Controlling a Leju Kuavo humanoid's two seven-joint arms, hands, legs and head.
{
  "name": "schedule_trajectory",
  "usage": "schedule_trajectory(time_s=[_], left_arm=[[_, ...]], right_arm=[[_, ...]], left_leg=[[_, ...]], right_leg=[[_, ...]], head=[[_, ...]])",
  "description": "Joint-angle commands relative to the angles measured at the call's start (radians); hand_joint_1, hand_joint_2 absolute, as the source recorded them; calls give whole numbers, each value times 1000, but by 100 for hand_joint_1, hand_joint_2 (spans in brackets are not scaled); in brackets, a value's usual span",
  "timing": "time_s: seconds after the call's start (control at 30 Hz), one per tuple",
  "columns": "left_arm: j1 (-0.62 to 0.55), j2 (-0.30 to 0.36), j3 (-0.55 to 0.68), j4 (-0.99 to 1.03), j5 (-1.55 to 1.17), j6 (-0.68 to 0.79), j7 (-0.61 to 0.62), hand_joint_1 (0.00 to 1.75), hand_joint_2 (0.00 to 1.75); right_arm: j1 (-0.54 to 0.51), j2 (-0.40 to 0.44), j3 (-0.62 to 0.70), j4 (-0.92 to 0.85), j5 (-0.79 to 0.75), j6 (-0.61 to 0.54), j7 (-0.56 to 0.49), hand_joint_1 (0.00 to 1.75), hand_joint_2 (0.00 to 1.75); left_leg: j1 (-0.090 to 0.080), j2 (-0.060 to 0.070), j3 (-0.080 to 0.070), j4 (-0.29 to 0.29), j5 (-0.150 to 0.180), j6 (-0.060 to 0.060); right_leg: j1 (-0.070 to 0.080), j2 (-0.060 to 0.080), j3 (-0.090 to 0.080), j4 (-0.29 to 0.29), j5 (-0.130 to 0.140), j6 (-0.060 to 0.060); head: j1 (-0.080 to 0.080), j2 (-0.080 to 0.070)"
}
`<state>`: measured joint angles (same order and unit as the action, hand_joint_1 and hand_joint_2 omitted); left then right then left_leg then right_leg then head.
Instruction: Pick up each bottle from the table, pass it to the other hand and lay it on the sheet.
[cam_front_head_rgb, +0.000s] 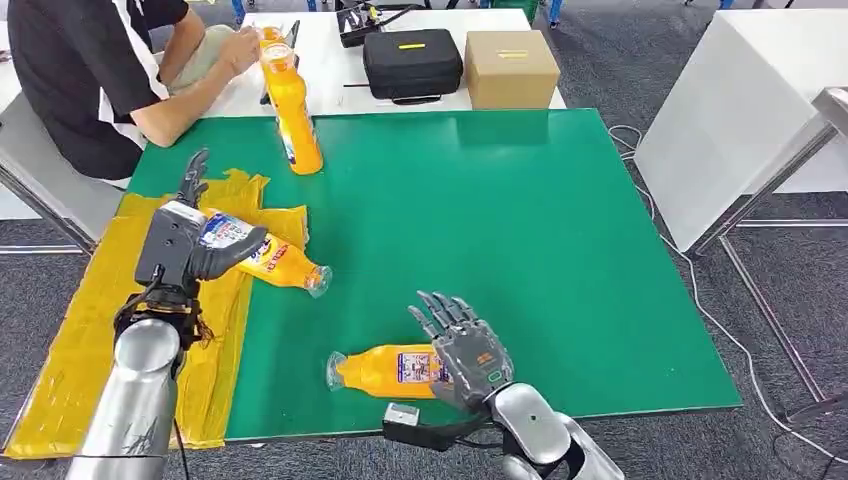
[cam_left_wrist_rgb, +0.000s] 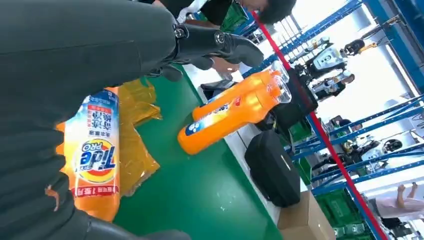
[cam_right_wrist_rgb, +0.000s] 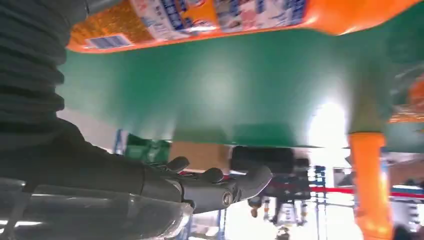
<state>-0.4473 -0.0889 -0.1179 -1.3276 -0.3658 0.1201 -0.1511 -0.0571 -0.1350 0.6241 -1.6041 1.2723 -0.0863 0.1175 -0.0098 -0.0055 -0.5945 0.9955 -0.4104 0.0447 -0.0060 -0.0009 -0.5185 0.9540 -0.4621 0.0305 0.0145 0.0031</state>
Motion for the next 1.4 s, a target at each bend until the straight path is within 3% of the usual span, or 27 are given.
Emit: schedule_trajectory(time_s=[0.03,0.17,0.2,0.27,0.37,0.57,0.9,1.4], left_arm=[[-80,-22,-15,150,-28,8,13,0,175],[-87,-24,-4,185,-44,15,6,0,175],[-86,-26,4,192,-48,20,4,0,175],[-86,-26,11,203,-51,25,2,0,175],[-104,-30,18,235,-51,16,-12,0,175],[-131,-31,12,279,-41,7,-26,0,175],[-152,-50,-4,301,-36,-4,-27,0,175],[-149,-44,0,303,-27,3,-18,0,175]], right_arm=[[-146,-3,74,128,-48,24,-11,0,175],[-167,10,69,94,-110,-27,-46,0,175],[-164,23,50,55,-93,-118,-46,0,175],[-151,27,37,-24,-76,-192,-47,0,175],[-141,5,63,-68,-156,-89,-82,0,175],[-132,1,113,-35,-231,-26,-143,0,175],[-103,20,113,5,-206,52,-109,0,175],[-134,63,100,231,-201,44,-77,0,175]], left_leg=[[1,1,2,0,0,-2],[1,1,3,0,-1,-3],[1,1,4,0,-2,-4],[0,1,2,0,-1,-3],[0,-1,2,1,-1,-3],[1,-1,1,0,-1,-2],[1,-1,3,0,-2,-3],[1,0,3,0,-1,-3]], right_leg=[[1,0,2,-1,0,0],[0,1,3,-1,0,-1],[1,1,4,-1,-1,-1],[0,1,2,0,-1,-1],[0,-1,2,1,-2,-1],[0,-1,2,0,-1,0],[1,-1,4,-1,-2,-1],[1,0,4,-1,-1,-1]], head=[[0,0],[0,0],[0,0],[0,0],[0,0],[0,0],[0,0],[0,0]])
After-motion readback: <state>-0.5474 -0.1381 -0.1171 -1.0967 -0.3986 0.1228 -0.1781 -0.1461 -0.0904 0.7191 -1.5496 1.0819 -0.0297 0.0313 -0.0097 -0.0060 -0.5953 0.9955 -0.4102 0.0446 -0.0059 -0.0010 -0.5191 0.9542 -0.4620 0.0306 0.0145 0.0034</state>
